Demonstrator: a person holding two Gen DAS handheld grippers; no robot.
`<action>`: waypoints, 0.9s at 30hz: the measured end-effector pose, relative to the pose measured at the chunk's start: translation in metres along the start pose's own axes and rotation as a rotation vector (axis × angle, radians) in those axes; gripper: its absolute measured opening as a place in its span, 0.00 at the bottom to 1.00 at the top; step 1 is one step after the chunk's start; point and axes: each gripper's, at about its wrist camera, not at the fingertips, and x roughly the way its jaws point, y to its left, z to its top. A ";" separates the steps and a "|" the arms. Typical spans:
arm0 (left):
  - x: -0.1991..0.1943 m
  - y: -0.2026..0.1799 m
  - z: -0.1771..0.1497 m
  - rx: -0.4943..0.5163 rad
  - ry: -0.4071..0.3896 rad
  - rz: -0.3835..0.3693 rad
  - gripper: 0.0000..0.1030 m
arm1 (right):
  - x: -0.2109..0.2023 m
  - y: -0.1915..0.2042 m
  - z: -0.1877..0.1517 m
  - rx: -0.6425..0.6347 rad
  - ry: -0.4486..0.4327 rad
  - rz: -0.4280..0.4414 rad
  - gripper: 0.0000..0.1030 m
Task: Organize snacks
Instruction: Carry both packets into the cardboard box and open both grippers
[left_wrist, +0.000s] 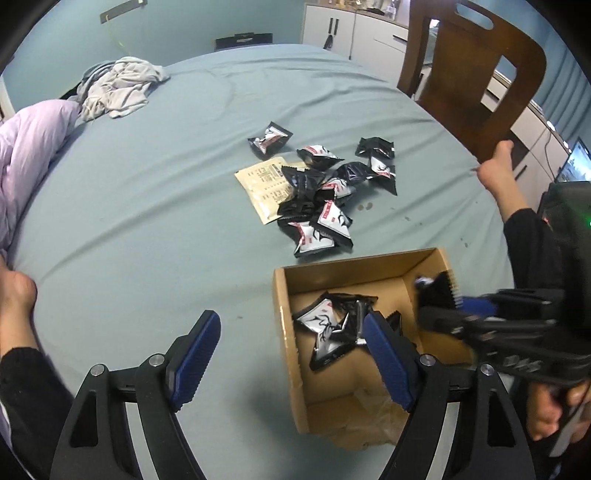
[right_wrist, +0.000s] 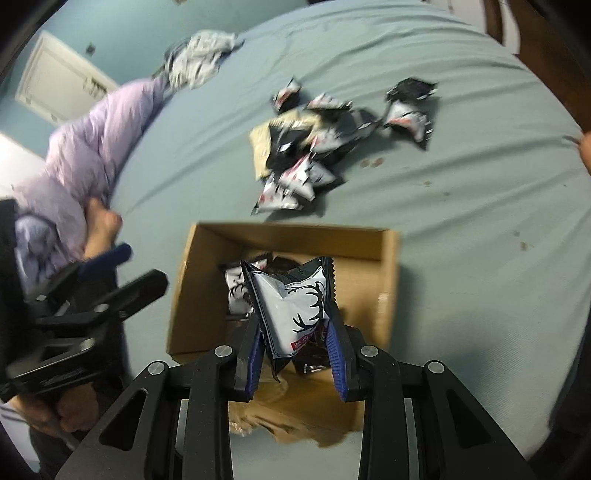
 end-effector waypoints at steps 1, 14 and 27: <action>0.001 0.001 -0.001 0.005 0.002 0.007 0.79 | 0.005 0.003 0.002 -0.004 0.010 -0.004 0.28; 0.008 0.008 -0.004 -0.022 0.026 -0.012 0.79 | 0.056 0.016 0.026 -0.005 0.070 -0.081 0.30; 0.010 0.005 0.003 -0.033 0.036 -0.004 0.79 | 0.007 -0.013 0.015 0.110 0.022 0.011 0.67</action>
